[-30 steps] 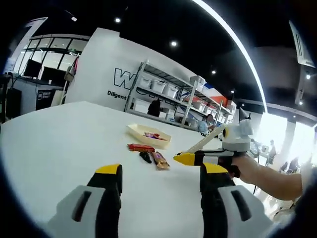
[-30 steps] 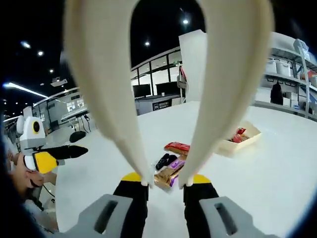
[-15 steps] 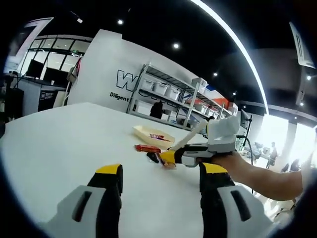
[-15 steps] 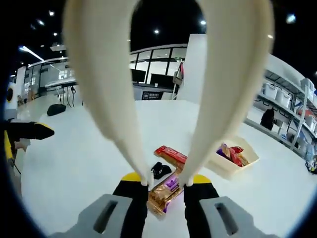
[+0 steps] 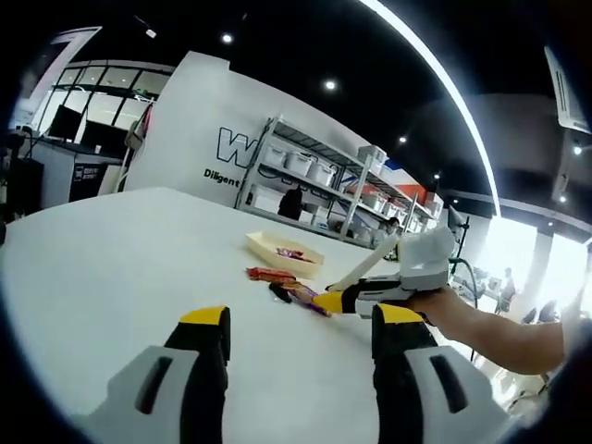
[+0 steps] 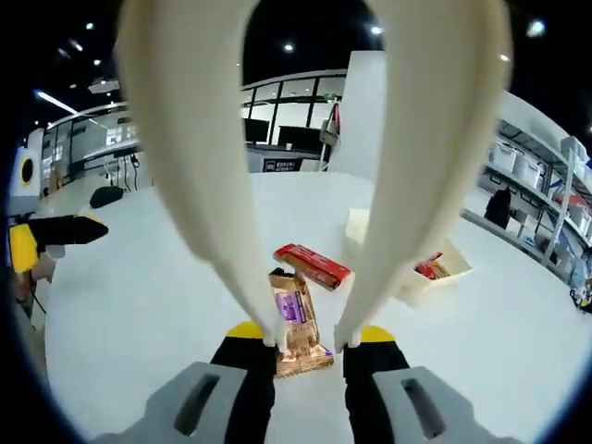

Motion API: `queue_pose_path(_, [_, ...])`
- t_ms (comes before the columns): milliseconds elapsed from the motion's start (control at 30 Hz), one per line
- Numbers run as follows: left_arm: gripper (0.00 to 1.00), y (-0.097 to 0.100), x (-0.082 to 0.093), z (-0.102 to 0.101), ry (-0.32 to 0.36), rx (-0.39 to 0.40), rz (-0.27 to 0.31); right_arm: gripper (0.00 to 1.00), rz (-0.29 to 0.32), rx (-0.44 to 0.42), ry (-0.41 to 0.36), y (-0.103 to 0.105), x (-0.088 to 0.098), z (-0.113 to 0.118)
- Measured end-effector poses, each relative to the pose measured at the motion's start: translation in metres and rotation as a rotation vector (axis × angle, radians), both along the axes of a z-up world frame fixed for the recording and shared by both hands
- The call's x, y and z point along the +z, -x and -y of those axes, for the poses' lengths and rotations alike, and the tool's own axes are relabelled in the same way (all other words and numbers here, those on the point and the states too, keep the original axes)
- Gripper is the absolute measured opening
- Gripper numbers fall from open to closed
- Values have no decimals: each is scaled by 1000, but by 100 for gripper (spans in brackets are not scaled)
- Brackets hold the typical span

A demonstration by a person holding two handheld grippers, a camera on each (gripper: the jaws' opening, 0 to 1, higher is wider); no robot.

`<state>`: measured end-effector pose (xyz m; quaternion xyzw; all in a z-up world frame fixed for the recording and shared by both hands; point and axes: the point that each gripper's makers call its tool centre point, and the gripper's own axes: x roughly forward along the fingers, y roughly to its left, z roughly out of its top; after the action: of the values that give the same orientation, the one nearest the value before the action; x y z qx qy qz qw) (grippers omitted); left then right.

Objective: Place the target food into the container with the food tongs after gripping and lifting it, then release it inside without dropping or visibly crushing the food.

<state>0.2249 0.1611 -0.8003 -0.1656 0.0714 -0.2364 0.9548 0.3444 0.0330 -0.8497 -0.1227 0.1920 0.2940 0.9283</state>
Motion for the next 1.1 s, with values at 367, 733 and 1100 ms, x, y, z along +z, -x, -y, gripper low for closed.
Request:
queue_pose_path(367, [60, 1, 1, -2, -8, 5, -2, 26, -28, 72, -15, -4, -1, -24])
queue_pose_path(733, [60, 2, 0, -10, -16, 20, -7, 24, -61, 120, 20, -11, -21, -30])
queue_pose_path(1100, [59, 1, -6, 0, -23, 1, -20, 15, -93, 96, -89, -10, -7, -26])
